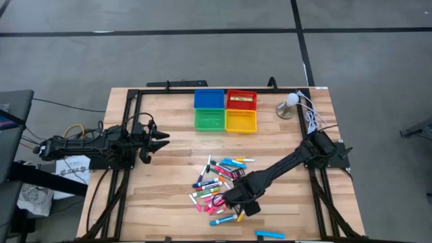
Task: Pick & Place Markers
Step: Put the orange marker in the red bin
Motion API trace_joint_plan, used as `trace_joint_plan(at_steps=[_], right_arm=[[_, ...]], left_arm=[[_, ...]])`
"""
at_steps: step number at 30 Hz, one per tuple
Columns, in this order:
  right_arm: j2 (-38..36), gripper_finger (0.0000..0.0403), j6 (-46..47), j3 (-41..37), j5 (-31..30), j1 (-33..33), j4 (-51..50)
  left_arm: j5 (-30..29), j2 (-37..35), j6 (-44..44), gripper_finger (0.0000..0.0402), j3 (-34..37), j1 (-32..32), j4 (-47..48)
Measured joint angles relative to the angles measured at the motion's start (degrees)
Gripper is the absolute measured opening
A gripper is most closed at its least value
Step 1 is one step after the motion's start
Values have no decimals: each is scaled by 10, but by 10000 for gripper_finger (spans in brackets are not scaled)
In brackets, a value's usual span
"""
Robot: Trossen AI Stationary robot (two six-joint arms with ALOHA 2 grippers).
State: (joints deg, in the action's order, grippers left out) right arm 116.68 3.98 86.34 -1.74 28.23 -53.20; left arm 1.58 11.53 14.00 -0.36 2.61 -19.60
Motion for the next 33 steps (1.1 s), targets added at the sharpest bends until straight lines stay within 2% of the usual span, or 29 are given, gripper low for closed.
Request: trace_joint_plan(at_steps=[11,19,24,33], right_arm=[[0,204,1,-1,-13,7,39],[0,173,1,-1,-12,6,54],[0,159,5,-1,8,7,71],[0,172,6,-1,18,7,74]], left_arm=[[0,0,0,141,0,0,0],[0,0,0,141,0,0,0],[0,0,0,141,0,0,0],[0,0,0,141,0,0,0]])
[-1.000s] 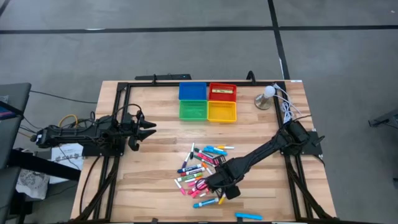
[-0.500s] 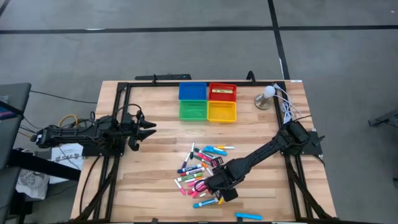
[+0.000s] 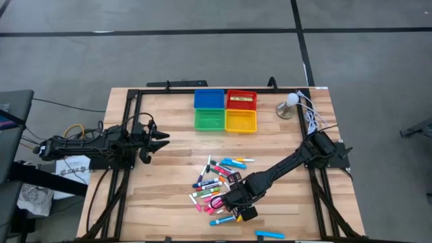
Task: Pick & Place Markers
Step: Put the orange marker in the red bin
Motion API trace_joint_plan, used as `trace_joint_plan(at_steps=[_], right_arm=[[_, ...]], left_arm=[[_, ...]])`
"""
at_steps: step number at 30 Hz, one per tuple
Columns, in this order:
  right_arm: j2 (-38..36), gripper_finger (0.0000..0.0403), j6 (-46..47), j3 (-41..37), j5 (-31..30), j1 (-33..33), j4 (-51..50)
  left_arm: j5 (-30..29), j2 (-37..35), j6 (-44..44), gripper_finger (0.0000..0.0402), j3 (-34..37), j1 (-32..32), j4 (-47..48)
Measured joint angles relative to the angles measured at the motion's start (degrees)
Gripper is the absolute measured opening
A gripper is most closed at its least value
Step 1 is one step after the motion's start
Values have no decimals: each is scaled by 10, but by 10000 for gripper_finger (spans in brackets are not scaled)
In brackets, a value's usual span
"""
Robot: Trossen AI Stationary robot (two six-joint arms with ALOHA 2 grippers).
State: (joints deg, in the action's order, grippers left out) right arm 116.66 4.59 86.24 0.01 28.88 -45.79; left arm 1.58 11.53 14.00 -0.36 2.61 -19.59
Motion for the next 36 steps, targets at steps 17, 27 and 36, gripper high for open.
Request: trace_joint_plan(at_steps=[17,27,36], right_arm=[[25,203,30,1,-8,-1,-1],[27,196,40,0,-30,-2,-5],[27,190,40,0,-32,-2,-8]], left_arm=[[0,0,0,141,0,0,0],[0,0,0,141,0,0,0],[0,0,0,141,0,0,0]])
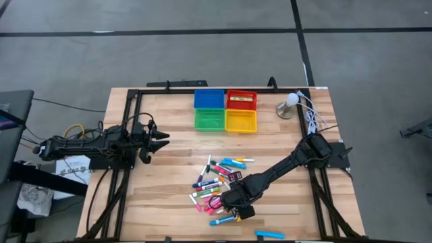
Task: Pick & Place Markers
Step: Put the orange marker in the red bin
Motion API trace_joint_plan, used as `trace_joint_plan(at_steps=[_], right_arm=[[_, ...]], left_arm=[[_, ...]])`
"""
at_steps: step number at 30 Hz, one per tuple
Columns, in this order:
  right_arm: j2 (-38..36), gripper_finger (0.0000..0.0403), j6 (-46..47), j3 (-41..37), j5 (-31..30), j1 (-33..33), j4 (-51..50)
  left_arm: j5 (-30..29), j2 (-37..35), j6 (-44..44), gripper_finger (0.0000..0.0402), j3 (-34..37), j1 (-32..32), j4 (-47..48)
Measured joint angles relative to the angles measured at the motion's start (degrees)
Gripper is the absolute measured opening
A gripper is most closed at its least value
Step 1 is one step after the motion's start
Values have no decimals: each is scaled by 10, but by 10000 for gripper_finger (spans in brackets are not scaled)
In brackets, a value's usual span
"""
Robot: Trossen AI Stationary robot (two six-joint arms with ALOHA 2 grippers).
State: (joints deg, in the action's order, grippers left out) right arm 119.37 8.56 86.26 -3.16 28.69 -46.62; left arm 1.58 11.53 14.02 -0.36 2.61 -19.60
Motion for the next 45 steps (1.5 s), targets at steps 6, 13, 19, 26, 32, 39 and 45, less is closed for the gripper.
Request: trace_joint_plan(at_steps=[6,13,19,26,32,39,45], right_arm=[[0,182,0,0,6,0,-25],[0,188,-4,-1,3,2,-28],[0,185,-10,-22,5,-3,-26],[0,178,-11,-32,4,-7,-19],[0,158,-17,-32,5,-11,-13],[0,113,-47,-32,15,-12,7],[0,107,-56,-37,17,-16,19]], left_arm=[[0,0,0,141,0,0,-2],[0,0,0,141,0,0,-5],[0,0,0,141,0,0,-9],[0,0,0,141,0,0,-11],[0,0,0,141,0,0,-12],[0,0,0,141,0,0,-15],[0,0,0,141,0,0,-15]])
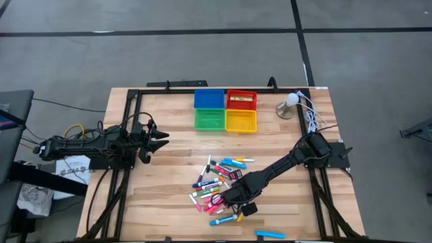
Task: Pick & Place Markers
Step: Put the orange marker in the red bin
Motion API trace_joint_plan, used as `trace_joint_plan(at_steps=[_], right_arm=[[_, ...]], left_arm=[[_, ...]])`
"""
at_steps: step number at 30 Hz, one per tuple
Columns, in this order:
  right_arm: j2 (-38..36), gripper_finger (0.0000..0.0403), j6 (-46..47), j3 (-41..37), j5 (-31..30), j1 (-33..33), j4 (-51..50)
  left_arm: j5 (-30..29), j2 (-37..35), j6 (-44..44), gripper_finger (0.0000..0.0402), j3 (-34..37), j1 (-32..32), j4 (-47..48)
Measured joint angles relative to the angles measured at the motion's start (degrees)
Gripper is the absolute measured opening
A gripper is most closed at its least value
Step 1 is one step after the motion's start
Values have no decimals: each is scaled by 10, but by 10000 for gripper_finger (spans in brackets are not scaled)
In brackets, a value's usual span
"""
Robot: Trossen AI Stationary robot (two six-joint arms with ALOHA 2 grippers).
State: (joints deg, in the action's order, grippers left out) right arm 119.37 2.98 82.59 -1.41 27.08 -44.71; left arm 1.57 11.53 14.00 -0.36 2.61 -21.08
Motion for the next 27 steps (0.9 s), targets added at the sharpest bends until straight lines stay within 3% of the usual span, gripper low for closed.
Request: trace_joint_plan(at_steps=[12,27], right_arm=[[-4,55,21,-20,16,-6,20],[-24,56,21,-25,14,-6,-2]], left_arm=[[0,0,0,141,0,0,0],[0,0,0,141,0,0,0]])
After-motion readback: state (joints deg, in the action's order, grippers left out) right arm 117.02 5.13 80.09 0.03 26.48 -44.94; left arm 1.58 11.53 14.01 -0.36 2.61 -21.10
